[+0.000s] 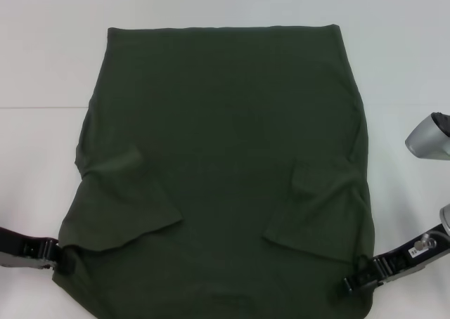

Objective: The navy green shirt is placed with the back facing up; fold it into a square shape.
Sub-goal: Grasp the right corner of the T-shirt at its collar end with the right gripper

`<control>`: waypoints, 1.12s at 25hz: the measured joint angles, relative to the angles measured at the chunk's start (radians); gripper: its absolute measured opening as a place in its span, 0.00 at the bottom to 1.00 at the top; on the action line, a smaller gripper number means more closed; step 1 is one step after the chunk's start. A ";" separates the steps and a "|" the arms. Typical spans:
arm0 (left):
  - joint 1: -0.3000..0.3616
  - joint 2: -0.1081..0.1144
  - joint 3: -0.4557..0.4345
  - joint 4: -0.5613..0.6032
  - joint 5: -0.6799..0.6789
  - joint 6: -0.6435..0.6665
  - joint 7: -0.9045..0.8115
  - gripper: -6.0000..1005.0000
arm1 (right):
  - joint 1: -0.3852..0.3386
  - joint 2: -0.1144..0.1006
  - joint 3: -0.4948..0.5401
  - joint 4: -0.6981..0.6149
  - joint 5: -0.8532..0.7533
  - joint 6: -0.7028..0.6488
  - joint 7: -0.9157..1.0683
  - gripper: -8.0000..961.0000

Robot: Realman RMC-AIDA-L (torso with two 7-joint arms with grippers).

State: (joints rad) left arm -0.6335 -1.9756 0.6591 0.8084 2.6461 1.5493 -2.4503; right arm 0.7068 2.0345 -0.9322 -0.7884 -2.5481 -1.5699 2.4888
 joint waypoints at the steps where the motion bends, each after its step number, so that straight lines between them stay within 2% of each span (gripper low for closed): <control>1: 0.000 0.000 0.000 0.000 0.000 0.000 0.000 0.05 | 0.001 0.000 0.000 0.003 0.000 0.002 -0.001 0.85; 11: 0.000 0.000 -0.001 0.000 0.000 0.000 0.002 0.05 | 0.002 -0.004 0.000 0.008 0.000 0.021 0.008 0.83; 19: 0.000 0.000 -0.001 0.000 -0.009 0.002 0.003 0.05 | 0.000 -0.004 0.000 0.003 -0.005 0.022 0.009 0.60; 24: 0.000 0.000 -0.001 0.000 -0.009 0.002 0.003 0.05 | 0.000 -0.005 -0.001 0.001 -0.006 0.022 0.009 0.35; 28: 0.000 0.000 -0.001 0.000 -0.010 0.002 0.004 0.05 | -0.001 -0.005 -0.003 0.000 -0.007 0.022 0.006 0.20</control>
State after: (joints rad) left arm -0.6335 -1.9756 0.6580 0.8083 2.6365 1.5509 -2.4467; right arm 0.7058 2.0295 -0.9348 -0.7888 -2.5554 -1.5477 2.4952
